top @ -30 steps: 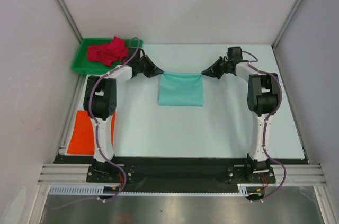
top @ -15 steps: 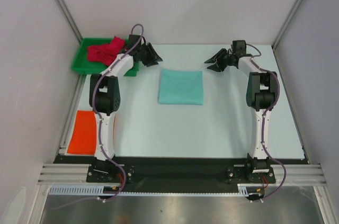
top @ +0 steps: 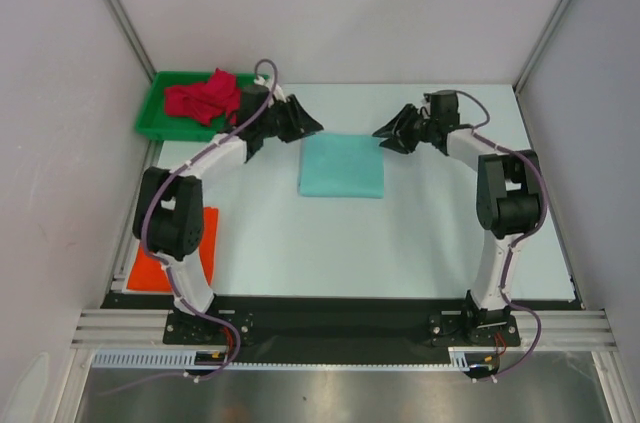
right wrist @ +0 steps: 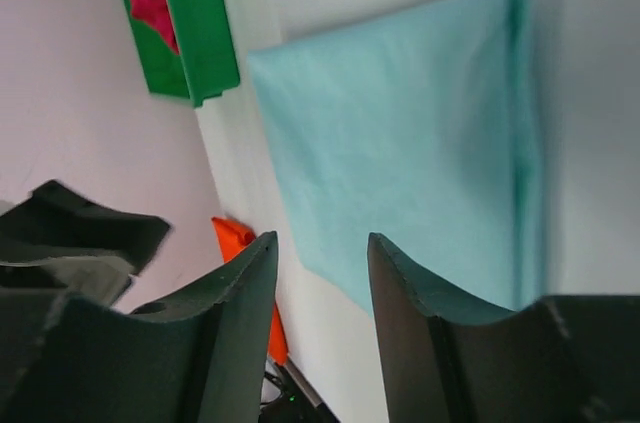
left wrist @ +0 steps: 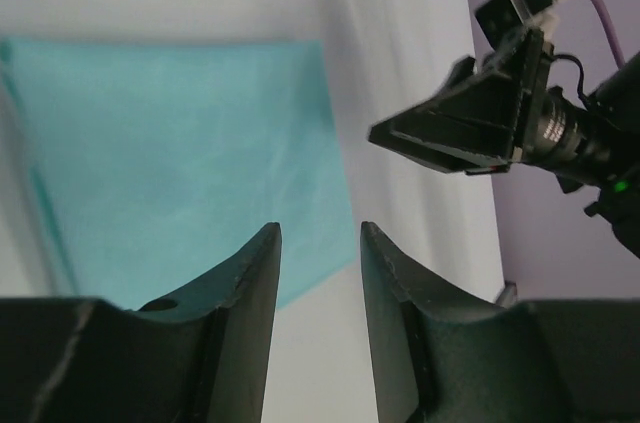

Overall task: Fold and stack the t-shirts
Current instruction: Fold the tshirt

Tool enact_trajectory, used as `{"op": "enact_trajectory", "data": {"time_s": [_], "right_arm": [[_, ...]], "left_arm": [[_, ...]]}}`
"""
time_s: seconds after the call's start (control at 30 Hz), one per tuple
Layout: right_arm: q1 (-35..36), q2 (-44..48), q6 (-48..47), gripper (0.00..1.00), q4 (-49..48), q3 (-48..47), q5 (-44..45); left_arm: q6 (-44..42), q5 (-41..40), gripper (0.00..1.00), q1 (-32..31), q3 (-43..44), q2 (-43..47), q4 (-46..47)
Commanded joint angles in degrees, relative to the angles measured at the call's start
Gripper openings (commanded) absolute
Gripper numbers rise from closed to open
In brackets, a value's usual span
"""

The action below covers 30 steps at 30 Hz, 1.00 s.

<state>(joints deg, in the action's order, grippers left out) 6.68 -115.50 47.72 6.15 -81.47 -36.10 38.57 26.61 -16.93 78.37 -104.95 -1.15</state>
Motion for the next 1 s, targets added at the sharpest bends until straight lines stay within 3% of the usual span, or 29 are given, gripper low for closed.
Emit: {"op": "enact_trajectory", "data": {"time_s": [0.0, 0.13, 0.2, 0.3, 0.73, 0.97], "right_arm": [[3.4, 0.2, 12.4, 0.46, -24.6, 7.5, -1.7], [5.7, -7.4, 18.2, 0.26, -35.9, 6.0, -2.7], [6.2, -11.7, 20.2, 0.20, -38.7, 5.0, -2.1], [6.0, -15.4, 21.9, 0.20, -42.1, 2.9, -0.3], [1.4, -25.5, 20.6, 0.21, -34.3, -6.9, 1.6], [-1.0, -28.7, 19.4, 0.22, -28.0, -11.7, 3.3]], "left_arm": [[9.1, 6.0, 0.42, -2.3, -8.0, -2.1, 18.6], [14.1, 6.3, 0.41, -2.1, -10.7, -8.2, 33.3], [16.4, 6.9, 0.40, -1.3, -10.1, -12.7, 39.2], [18.6, 7.0, 0.39, -0.3, -6.8, -17.2, 42.3], [17.2, 2.6, 0.39, 4.0, 8.6, -31.6, 28.4], [15.4, 4.5, 0.39, 4.7, 16.6, -37.8, 21.7]]}}
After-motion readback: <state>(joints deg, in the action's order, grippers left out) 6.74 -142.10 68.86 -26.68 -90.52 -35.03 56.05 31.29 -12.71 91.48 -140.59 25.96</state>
